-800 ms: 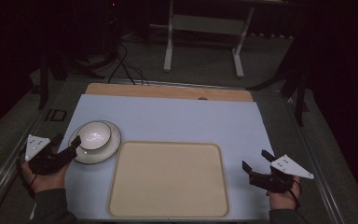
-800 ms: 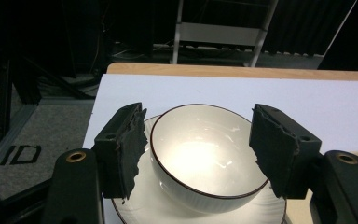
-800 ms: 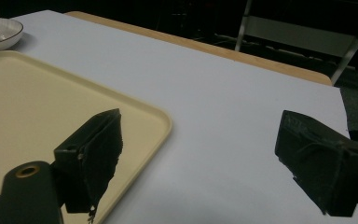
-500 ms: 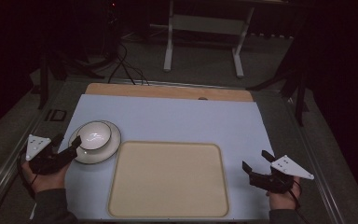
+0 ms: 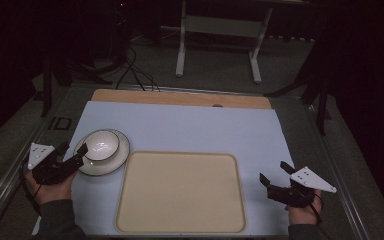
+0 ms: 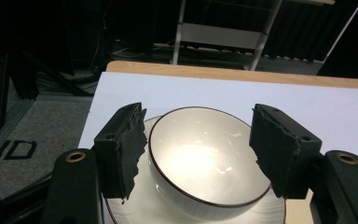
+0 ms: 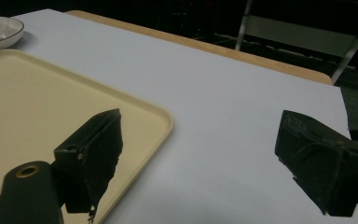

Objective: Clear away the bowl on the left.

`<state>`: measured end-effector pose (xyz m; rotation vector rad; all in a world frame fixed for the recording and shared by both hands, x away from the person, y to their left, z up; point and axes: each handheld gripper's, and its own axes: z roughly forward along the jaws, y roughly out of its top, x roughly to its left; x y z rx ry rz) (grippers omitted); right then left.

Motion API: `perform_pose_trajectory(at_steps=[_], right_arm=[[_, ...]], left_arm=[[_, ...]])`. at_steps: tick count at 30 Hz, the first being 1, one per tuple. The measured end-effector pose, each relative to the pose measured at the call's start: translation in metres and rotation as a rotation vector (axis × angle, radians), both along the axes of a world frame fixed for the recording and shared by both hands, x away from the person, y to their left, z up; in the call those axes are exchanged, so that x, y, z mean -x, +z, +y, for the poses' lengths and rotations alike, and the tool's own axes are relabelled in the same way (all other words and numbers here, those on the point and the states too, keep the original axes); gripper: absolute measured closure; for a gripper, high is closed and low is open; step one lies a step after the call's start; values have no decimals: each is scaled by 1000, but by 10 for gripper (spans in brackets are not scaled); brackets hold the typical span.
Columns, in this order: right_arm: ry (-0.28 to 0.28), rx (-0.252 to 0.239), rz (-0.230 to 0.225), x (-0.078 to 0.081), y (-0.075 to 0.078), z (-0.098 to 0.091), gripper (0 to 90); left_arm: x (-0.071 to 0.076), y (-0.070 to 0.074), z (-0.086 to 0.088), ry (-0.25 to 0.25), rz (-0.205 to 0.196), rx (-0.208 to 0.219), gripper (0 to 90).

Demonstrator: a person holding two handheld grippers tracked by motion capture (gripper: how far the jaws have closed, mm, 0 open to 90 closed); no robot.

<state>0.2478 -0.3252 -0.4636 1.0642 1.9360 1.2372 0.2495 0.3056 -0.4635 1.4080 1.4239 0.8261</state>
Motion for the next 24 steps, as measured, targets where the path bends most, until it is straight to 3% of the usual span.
perform_pose_trajectory(at_steps=[8, 24], right_arm=[[2, -1, 3, 0, 0, 0, 147], [1, -2, 0, 1, 0, -1, 147]], left_arm=[[-2, 2, 2, 9, -6, 10, 362], [-17, 1, -1, 15, 4, -23, 361]])
